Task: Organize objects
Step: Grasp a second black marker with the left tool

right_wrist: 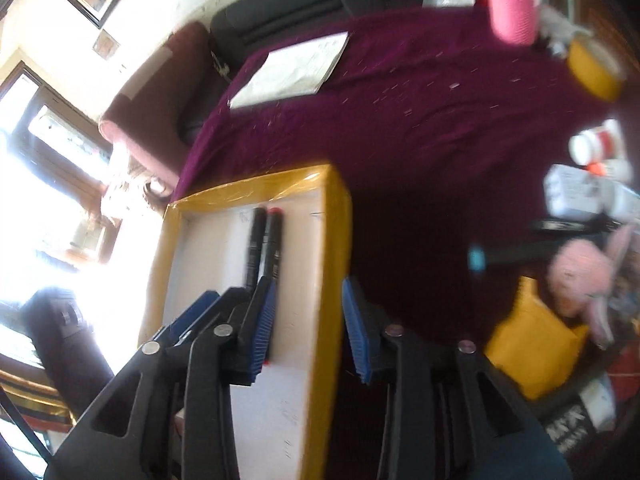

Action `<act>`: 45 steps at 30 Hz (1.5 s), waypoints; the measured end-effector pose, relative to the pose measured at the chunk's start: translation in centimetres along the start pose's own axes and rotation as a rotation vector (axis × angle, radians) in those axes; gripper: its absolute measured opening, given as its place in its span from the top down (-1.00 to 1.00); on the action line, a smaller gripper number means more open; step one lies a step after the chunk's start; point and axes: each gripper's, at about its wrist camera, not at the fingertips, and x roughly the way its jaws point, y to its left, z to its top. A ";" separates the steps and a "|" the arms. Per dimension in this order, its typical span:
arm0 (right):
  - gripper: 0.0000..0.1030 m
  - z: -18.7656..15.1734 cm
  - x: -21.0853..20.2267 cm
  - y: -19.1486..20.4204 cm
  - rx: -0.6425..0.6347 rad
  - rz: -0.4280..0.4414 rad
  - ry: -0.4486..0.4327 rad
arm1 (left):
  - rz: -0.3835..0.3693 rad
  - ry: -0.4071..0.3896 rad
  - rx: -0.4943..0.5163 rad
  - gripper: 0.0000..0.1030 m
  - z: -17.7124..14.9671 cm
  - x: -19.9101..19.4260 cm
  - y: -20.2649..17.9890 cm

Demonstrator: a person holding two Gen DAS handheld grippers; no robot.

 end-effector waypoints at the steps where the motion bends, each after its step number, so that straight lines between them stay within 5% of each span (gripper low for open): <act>1: 0.37 -0.2 -0.4 -0.4 -0.005 -0.009 -0.011 | 0.013 0.020 0.005 -0.07 -0.3 0.2 0.0; 5: 0.37 -1.9 -3.5 -2.3 -0.019 -0.040 -0.060 | 0.014 0.050 0.022 -0.07 -1.6 -0.3 0.0; 11: 0.37 -4.6 -9.8 -6.5 -0.016 -0.126 -0.159 | -0.021 -0.025 0.019 -0.07 -1.5 -3.3 -0.1; 14: 0.37 -6.2 -13.8 -8.5 -0.028 -0.196 -0.287 | -0.045 -0.068 0.086 -0.30 -1.7 -5.6 -3.2; 15: 0.18 -7.0 -15.3 -9.1 -0.038 -0.242 -0.358 | -0.045 -0.082 0.131 -0.44 -2.0 -6.3 -5.1; 16: -0.44 -7.5 -16.1 -9.7 -0.039 -0.270 -0.402 | -0.045 -0.088 0.168 -0.53 -2.3 -6.6 -6.6; 18: -1.00 -7.4 -16.1 -12.4 -0.001 -0.267 -0.424 | -0.033 -0.076 0.248 -0.57 -3.0 -6.3 -10.2; 21: -0.94 -7.0 -15.3 -17.9 0.168 -0.270 -0.323 | -0.018 -0.021 0.276 -0.57 -3.8 -4.2 -13.8; 26: -0.93 -7.8 -16.1 -23.1 0.260 -0.205 -0.428 | -0.020 0.044 0.287 -0.57 -5.5 -0.7 -17.1; 32: -0.93 -8.1 -15.4 -26.3 0.252 -0.179 -0.510 | 0.081 0.060 0.536 -0.55 -9.4 3.3 -22.8; 35: -0.93 -8.2 -14.9 -26.8 0.253 -0.147 -0.521 | 0.094 0.105 0.609 -0.25 -11.2 5.0 -24.1; 37: -0.93 -8.3 -14.5 -27.2 0.251 -0.139 -0.515 | 0.038 0.175 0.612 0.22 -12.3 5.5 -24.6; 41: -0.93 -8.9 -14.9 -28.0 0.275 -0.088 -0.514 | -0.078 0.251 0.659 0.26 -14.5 4.2 -26.2; 45: -0.93 -9.3 -15.1 -28.8 0.314 -0.042 -0.516 | -0.015 0.185 0.732 0.26 -14.7 3.7 -27.8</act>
